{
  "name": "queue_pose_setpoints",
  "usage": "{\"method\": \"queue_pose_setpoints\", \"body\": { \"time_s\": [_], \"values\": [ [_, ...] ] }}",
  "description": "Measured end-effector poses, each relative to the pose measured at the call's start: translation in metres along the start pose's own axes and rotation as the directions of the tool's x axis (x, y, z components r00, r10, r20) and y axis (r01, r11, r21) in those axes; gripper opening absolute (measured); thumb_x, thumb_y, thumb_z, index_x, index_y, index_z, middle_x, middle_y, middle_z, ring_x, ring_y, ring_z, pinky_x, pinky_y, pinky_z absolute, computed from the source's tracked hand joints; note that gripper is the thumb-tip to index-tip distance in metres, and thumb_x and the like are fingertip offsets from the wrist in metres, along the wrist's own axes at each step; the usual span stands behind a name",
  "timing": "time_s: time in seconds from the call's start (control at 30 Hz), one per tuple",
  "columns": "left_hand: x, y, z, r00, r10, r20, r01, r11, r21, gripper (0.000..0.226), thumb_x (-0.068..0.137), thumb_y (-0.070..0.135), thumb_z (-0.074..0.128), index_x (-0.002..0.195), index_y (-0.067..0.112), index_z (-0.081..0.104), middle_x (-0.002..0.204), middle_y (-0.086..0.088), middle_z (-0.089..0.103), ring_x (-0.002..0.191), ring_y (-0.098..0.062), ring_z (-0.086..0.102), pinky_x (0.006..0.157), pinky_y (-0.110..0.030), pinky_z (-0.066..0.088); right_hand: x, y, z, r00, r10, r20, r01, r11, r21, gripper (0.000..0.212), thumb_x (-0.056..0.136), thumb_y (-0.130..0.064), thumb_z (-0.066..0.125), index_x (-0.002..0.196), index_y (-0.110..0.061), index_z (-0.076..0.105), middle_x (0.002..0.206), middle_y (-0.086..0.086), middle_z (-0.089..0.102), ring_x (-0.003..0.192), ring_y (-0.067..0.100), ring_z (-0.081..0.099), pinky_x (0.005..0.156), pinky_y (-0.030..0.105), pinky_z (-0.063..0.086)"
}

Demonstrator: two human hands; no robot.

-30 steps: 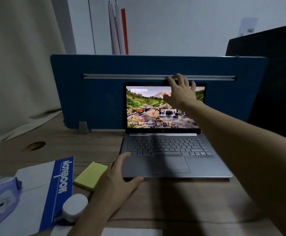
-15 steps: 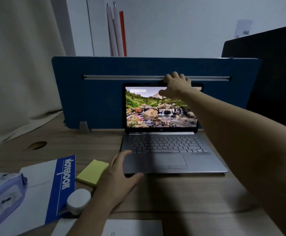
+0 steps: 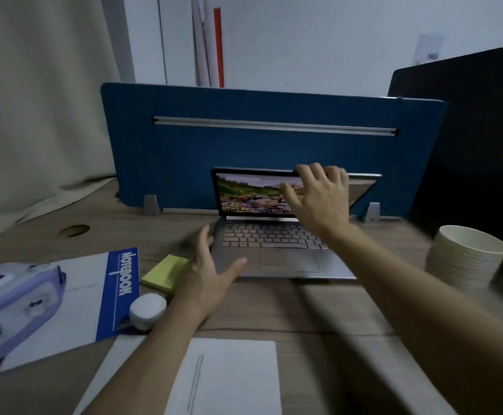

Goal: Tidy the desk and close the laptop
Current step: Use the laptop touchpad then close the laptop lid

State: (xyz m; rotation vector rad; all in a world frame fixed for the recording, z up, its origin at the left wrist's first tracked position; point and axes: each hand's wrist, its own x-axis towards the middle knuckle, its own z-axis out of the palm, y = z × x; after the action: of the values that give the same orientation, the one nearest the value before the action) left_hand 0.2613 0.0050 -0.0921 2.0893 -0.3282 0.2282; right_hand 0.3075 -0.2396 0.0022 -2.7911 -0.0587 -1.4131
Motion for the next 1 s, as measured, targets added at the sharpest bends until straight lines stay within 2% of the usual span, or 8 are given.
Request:
{"method": "queue_pose_setpoints", "body": {
  "time_s": [0.13,0.23,0.33,0.43,0.53,0.7,0.83,1.0],
  "values": [
    [-0.003,0.0,0.0,0.999,-0.029,-0.02,0.028,0.998,-0.05,0.089,0.079,0.083,0.03,0.151,0.042,-0.003,0.162,-0.005,0.022,0.141,-0.031,0.035,0.101,-0.038,0.03,-0.076,-0.005,-0.013,0.998,-0.011,0.06,0.011,1.0,0.002,0.039,0.095,-0.055,0.034,0.118,-0.028,0.051,0.111,-0.002,0.057,0.1,0.023,0.046,0.092,0.041,0.031],
    [-0.003,-0.002,0.001,0.998,-0.008,-0.065,0.002,0.995,-0.1,0.081,0.084,0.079,0.027,0.152,0.041,0.005,0.161,-0.002,0.025,0.141,-0.028,0.035,0.101,-0.035,0.03,-0.122,0.005,-0.013,0.958,-0.081,0.275,0.05,0.992,0.12,0.042,0.095,-0.055,0.032,0.126,-0.034,0.049,0.128,-0.007,0.055,0.115,0.019,0.047,0.099,0.038,0.03],
    [-0.001,-0.004,0.003,0.996,-0.009,-0.092,-0.004,0.991,-0.132,0.072,0.091,0.069,0.031,0.153,0.036,0.014,0.161,-0.002,0.027,0.141,-0.023,0.035,0.102,-0.031,0.028,-0.135,0.018,-0.017,0.868,-0.043,0.495,-0.127,0.944,0.303,0.044,0.094,-0.055,0.039,0.125,-0.03,0.058,0.135,-0.007,0.055,0.123,0.021,0.048,0.103,0.039,0.036],
    [0.001,-0.007,0.003,0.998,0.002,-0.059,-0.004,0.999,-0.042,0.068,0.093,0.069,0.032,0.15,0.033,0.025,0.157,-0.002,0.034,0.137,-0.023,0.04,0.105,-0.036,0.033,-0.142,0.024,-0.024,0.878,-0.076,0.472,-0.083,0.948,0.306,0.042,0.09,-0.045,0.058,0.125,-0.023,0.062,0.135,-0.002,0.058,0.122,0.025,0.052,0.103,0.04,0.04],
    [0.005,-0.008,0.001,1.0,-0.007,-0.024,0.007,1.0,0.015,0.069,0.09,0.069,0.036,0.147,0.031,0.032,0.155,-0.003,0.038,0.134,-0.025,0.044,0.108,-0.044,0.038,-0.144,0.022,-0.026,0.887,-0.085,0.453,-0.048,0.96,0.275,0.042,0.089,-0.04,0.06,0.127,-0.023,0.061,0.135,-0.001,0.058,0.122,0.025,0.051,0.103,0.041,0.041],
    [0.003,-0.006,0.004,0.999,0.045,-0.027,-0.041,0.992,0.119,0.052,0.096,0.053,0.046,0.142,0.029,0.042,0.151,-0.004,0.042,0.127,-0.024,0.048,0.094,-0.029,0.035,-0.145,0.017,-0.025,0.888,-0.08,0.453,-0.041,0.967,0.252,0.041,0.09,-0.04,0.057,0.128,-0.025,0.058,0.135,-0.003,0.057,0.123,0.022,0.05,0.104,0.039,0.039],
    [-0.002,0.001,0.005,0.996,0.09,0.003,-0.09,0.984,0.156,0.049,0.097,0.049,0.047,0.141,0.028,0.043,0.149,-0.001,0.042,0.116,-0.016,0.049,0.09,-0.028,0.035,-0.149,0.009,-0.026,0.898,-0.078,0.432,-0.028,0.972,0.234,0.041,0.091,-0.039,0.055,0.129,-0.021,0.058,0.133,0.0,0.058,0.121,0.024,0.051,0.102,0.038,0.037],
    [-0.009,0.022,-0.002,0.982,0.188,0.028,-0.19,0.955,0.23,0.04,0.099,0.039,0.049,0.136,0.023,0.049,0.147,0.002,0.042,0.131,-0.018,0.044,0.097,-0.025,0.032,-0.158,-0.022,-0.041,0.879,-0.057,0.472,-0.115,0.937,0.329,0.047,0.094,-0.038,0.053,0.135,-0.016,0.053,0.141,0.005,0.051,0.13,0.026,0.043,0.109,0.034,0.03]
  ]
}}
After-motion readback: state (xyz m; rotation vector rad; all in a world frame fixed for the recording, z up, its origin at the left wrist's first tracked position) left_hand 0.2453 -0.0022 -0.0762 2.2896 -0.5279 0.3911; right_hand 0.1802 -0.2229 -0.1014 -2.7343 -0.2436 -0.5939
